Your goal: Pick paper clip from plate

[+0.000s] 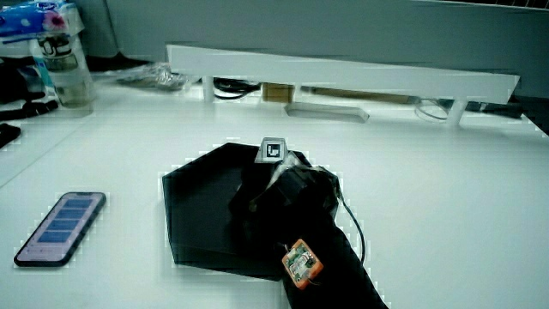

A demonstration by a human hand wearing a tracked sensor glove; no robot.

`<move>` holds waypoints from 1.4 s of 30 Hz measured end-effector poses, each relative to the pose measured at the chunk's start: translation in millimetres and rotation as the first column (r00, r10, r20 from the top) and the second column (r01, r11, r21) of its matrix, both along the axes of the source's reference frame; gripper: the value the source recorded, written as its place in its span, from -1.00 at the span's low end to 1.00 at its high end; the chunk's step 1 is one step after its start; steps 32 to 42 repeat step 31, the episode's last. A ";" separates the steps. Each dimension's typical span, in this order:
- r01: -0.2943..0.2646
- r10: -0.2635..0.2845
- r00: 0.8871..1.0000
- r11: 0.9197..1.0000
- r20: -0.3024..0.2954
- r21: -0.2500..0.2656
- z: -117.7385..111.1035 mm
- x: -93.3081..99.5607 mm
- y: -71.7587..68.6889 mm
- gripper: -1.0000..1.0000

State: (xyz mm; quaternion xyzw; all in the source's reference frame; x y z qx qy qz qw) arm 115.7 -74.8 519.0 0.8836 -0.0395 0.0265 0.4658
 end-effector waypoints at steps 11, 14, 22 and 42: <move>0.010 -0.009 1.000 0.997 -0.007 0.081 -3.4 -4.5 -1.4 1.00; 0.022 -0.020 1.000 0.998 -0.021 0.059 -0.5 -5.9 -0.8 1.00; 0.017 -0.016 1.000 0.992 -0.006 0.121 -21.0 -2.8 -8.3 1.00; 0.011 -0.013 1.000 0.988 0.012 0.151 -43.8 13.0 -19.2 1.00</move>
